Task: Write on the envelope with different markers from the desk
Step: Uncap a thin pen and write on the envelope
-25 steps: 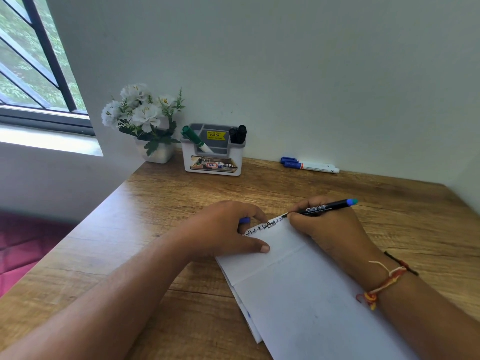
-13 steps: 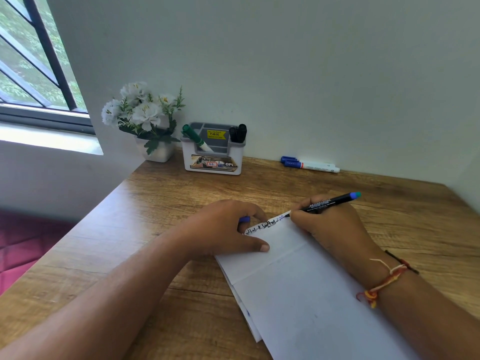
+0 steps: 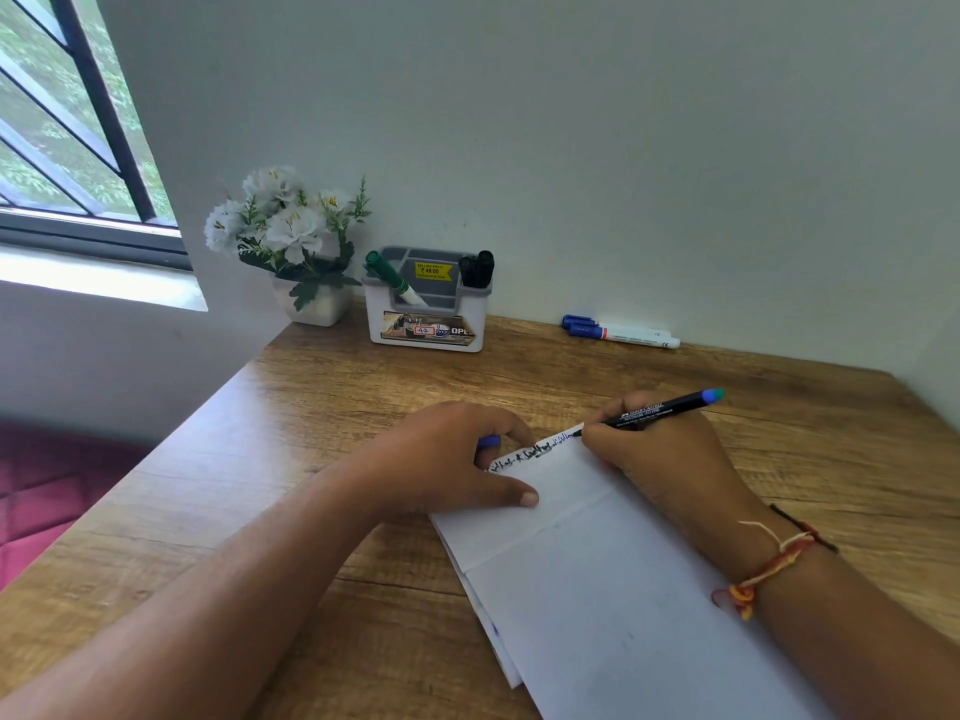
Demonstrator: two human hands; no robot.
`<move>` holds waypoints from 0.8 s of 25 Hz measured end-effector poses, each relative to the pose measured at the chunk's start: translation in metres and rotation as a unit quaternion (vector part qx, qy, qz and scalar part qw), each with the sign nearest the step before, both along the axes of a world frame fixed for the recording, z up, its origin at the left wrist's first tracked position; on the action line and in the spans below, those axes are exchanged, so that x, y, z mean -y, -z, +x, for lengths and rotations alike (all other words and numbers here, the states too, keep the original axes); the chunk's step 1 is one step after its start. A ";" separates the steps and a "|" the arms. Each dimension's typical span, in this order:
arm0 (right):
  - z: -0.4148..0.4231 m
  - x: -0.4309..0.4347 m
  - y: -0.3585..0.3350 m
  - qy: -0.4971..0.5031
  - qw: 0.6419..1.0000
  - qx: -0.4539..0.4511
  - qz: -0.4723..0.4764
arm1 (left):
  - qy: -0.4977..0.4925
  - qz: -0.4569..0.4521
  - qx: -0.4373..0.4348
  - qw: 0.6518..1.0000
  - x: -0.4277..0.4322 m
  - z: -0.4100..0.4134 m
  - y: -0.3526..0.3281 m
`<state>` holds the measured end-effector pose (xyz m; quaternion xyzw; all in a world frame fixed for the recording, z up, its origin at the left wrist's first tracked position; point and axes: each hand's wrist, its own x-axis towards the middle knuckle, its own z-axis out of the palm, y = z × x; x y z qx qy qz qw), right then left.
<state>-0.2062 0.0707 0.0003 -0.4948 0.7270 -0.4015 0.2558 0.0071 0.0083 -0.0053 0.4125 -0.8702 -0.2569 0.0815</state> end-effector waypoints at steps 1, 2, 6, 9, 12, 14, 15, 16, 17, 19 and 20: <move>0.001 0.000 0.000 -0.010 1.000 -0.004 0.002 | 0.000 0.001 -0.001 1.000 0.000 0.000 0.000; 0.002 0.000 0.000 -0.021 1.000 -0.009 0.003 | 0.000 0.002 0.001 1.000 -0.001 0.000 -0.001; 0.002 0.001 0.001 0.019 1.000 -0.002 -0.004 | -0.006 0.008 0.006 1.000 -0.001 -0.001 -0.002; -0.001 0.002 0.001 0.035 0.999 0.031 -0.006 | -0.003 0.007 0.006 1.000 -0.001 -0.001 -0.003; -0.005 0.003 0.002 0.033 0.992 0.120 -0.030 | -0.019 0.017 -0.015 1.000 -0.004 -0.001 -0.005; -0.007 0.003 0.002 0.027 0.979 0.196 -0.058 | -0.067 0.037 -0.107 0.991 -0.005 0.000 -0.008; -0.008 0.003 0.002 0.023 0.973 0.218 -0.073 | -0.090 0.043 -0.158 0.982 -0.006 0.001 -0.010; -0.009 0.003 0.001 0.017 0.970 0.228 -0.087 | -0.105 0.042 -0.197 0.974 -0.007 0.001 -0.011; -0.010 0.002 0.000 0.009 0.968 0.232 -0.099 | -0.111 0.038 -0.222 0.968 -0.007 0.001 -0.013; -0.009 -0.001 -0.005 -0.013 0.960 0.252 -0.118 | -0.106 0.019 -0.236 0.966 -0.008 0.001 -0.014; -0.008 -0.003 -0.009 -0.029 0.954 0.270 -0.128 | -0.097 0.003 -0.233 0.967 -0.008 0.000 -0.014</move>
